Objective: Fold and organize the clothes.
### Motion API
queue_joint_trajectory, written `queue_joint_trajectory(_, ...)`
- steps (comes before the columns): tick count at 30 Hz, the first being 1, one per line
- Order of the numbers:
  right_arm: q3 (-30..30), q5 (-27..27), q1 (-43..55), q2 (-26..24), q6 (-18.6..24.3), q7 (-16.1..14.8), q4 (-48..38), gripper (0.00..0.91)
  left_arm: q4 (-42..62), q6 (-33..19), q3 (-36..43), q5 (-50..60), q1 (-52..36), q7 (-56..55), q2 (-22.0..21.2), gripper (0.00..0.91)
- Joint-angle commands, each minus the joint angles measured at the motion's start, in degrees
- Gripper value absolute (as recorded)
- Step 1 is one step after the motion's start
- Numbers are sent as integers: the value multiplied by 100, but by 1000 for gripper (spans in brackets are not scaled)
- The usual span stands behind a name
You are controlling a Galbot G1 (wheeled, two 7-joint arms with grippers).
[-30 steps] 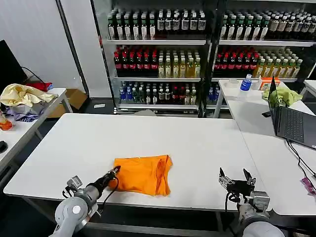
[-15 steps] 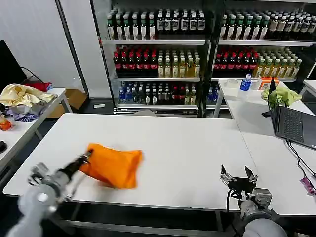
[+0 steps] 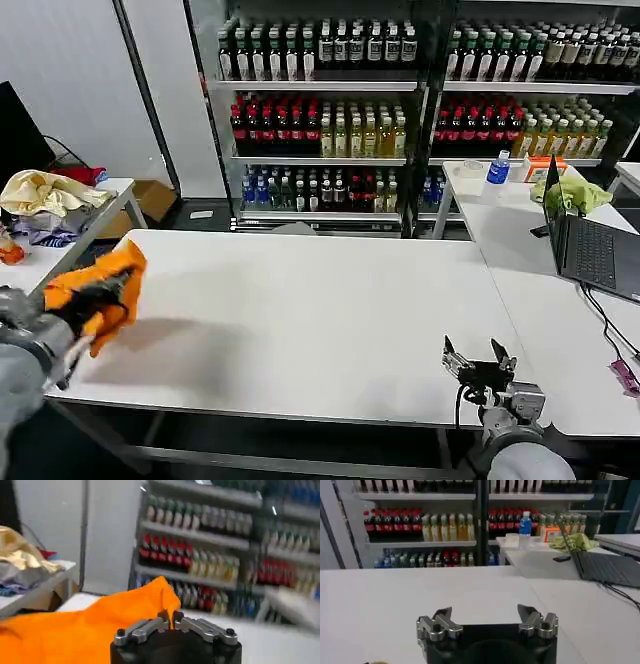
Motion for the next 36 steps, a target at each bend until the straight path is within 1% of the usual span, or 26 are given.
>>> queue_joint_trajectory(1,93,-67,-124,-22,76,-12,-88,907,477,-1050,2645,4499,450,330,-852,10)
queue_joint_trajectory(5,111,-97,-177,-27,78,-9,-45,907,1,-903,2984,4661,359,237,-1055,10)
queue_joint_trajectory(8,110,-111,-200,-19,75,-8,-20,907,-586,-772,3077,4548,340,211,-1058,10)
queue_joint_trajectory(11,103,-133,-218,-8,75,-9,-12,907,-737,-609,3249,4393,176,163,-1072,10)
queue_joint_trajectory(17,38,-161,-172,46,59,-6,10,907,36,-600,3752,4341,-649,-47,-1372,20)
queue_joint_trajectory(18,29,-163,-163,47,55,-7,9,907,87,-595,3799,4303,-681,-76,-1450,20)
queue_joint_trajectory(19,14,-170,-139,49,49,-7,3,907,191,-549,3941,4212,-959,-115,-1565,20)
queue_joint_trajectory(21,-18,-174,-99,46,39,-4,-27,907,345,-525,4105,4179,-1243,-150,-1729,10)
queue_joint_trajectory(25,-41,-159,16,24,15,1,-80,907,839,-532,4563,4163,-1849,-176,-2096,20)
queue_joint_trajectory(28,-41,-142,78,4,2,-1,-111,907,1019,-529,4805,4061,-2071,-195,-2289,20)
queue_joint_trajectory(33,-51,-129,170,-7,-16,1,-134,907,1167,-547,5158,3975,-2244,-209,-2486,10)
queue_joint_trajectory(36,-61,-131,201,-11,-24,-14,-143,907,1228,-567,5279,3902,-2330,-203,-2597,20)
